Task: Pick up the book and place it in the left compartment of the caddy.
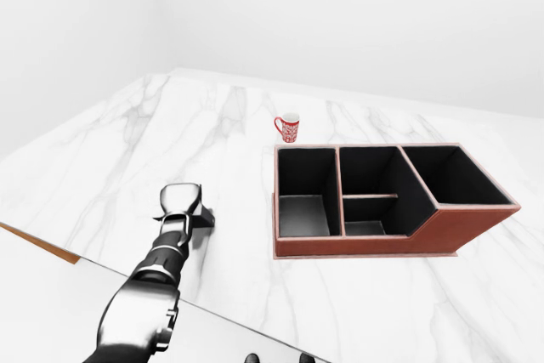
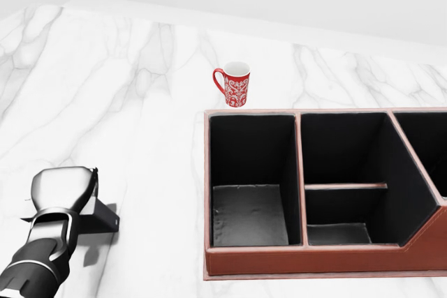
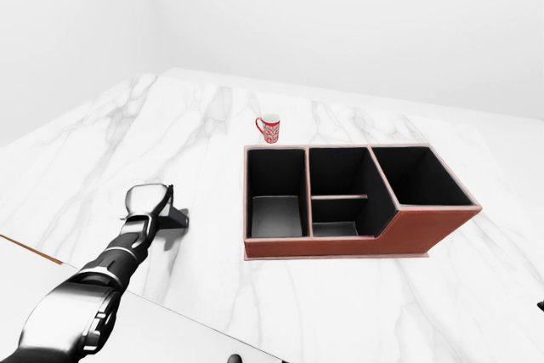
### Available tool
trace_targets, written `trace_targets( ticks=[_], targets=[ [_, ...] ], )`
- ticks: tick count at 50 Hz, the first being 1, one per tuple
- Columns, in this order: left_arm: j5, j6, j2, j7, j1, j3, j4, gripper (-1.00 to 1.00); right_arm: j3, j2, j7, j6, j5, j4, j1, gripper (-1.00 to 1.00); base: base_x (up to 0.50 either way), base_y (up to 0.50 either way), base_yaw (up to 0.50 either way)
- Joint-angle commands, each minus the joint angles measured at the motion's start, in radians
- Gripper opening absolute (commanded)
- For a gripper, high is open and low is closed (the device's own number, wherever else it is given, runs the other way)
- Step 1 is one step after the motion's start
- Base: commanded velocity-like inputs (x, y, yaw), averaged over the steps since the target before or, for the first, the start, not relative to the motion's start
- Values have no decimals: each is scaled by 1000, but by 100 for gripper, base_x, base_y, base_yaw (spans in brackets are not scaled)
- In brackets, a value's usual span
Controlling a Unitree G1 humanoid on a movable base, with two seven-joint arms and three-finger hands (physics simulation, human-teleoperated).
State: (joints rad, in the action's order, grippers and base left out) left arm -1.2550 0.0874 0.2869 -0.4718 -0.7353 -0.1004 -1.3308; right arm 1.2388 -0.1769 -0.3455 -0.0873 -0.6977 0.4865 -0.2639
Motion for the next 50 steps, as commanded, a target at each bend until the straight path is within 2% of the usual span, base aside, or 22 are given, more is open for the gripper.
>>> trace_targets(
  ticks=[1, 8, 12, 13, 16, 17, 20, 24, 25, 27, 28, 32, 33, 37, 38, 40, 43, 45, 46, 49, 50],
  targets=[
    [63, 0, -17, 43, 78, 28, -44, -100, -3, 1, -6, 0, 5, -6, 0, 100, 0, 0, 0],
    [58, 0, -15, -19, 83, 26, -40, -100, -1, 2, -3, 0, 2, 4, -2, 100, 0, 0, 0],
    [59, 0, -15, -20, 83, 25, -41, -100, 0, 2, -3, 0, 1, 5, -2, 100, 0, 0, 0],
    [78, -5, -17, -52, 83, 36, -28, -100, -1, 3, -3, 0, 5, 3, -1, 100, 0, 0, 0],
    [85, -51, -25, -52, 91, 26, -20, -100, -2, 2, -4, 0, 7, 0, 1, 100, 0, 0, 0],
    [87, -51, -25, -52, 90, 24, -21, -100, -2, 2, -4, 0, 7, -1, 1, 100, 0, 0, 0],
    [79, -87, -43, -52, 111, 3, 1, -100, 1, 1, -1, 0, 3, 8, 0, 100, 0, 0, 0],
    [57, -102, -60, -52, 142, -23, 93, -100, 1, 2, -2, 0, 4, 9, -1, 100, 0, 0, 0],
    [46, -93, -60, -52, 151, -27, 133, -100, 2, 3, -2, 0, 6, 10, -1, 100, 0, 0, 0],
    [43, -92, -61, -52, 154, -25, 140, -100, 2, 3, -2, 0, 6, 10, -1, 100, 0, 0, 0],
    [53, -99, -55, -52, 186, -13, 285, -100, 4, 4, -4, 0, 5, 8, -2, 100, 0, 0, 0],
    [15, -52, -58, -52, 277, 15, 594, -100, -1, 5, -8, 0, 11, -2, 0, 100, 0, 0, 0],
    [7, -50, -60, -52, 289, 25, 646, -100, 0, 4, -6, 0, 9, 0, -1, 100, 0, 0, 0],
    [-7, -55, -66, -52, 294, 38, 657, -100, -2, 4, -7, 0, 10, -3, 0, 100, 0, 0, 0],
    [-21, -21, -75, -30, 326, 41, 810, -100, -3, 2, -4, 0, 10, -8, 1, 100, 0, 0, 0],
    [-35, -10, -89, 35, 352, 54, 918, -100, -5, 0, -2, 0, 12, -10, 2, 100, 0, 0, 0],
    [-59, -1, -99, 91, 372, 68, 1016, -100, -4, -1, 1, 0, 10, -7, 1, 100, 0, 0, 0],
    [-57, -8, -105, 102, 375, 79, 1054, -100, -7, 0, -3, 0, 13, -14, 2, 100, 0, 0, 0],
    [-71, 0, -106, 129, 379, 82, 1092, -100, -6, 0, -2, 0, 12, -12, 1, 100, 0, 0, 0],
    [-75, 0, -113, 195, 394, 94, 1194, -100, -6, 0, -3, 0, 12, -13, 1, 100, 0, 0, 0],
    [-65, 0, -119, 197, 396, 101, 1210, -100, -5, 0, -2, 0, 10, -9, 0, 100, 0, 0, 0]
  ],
)
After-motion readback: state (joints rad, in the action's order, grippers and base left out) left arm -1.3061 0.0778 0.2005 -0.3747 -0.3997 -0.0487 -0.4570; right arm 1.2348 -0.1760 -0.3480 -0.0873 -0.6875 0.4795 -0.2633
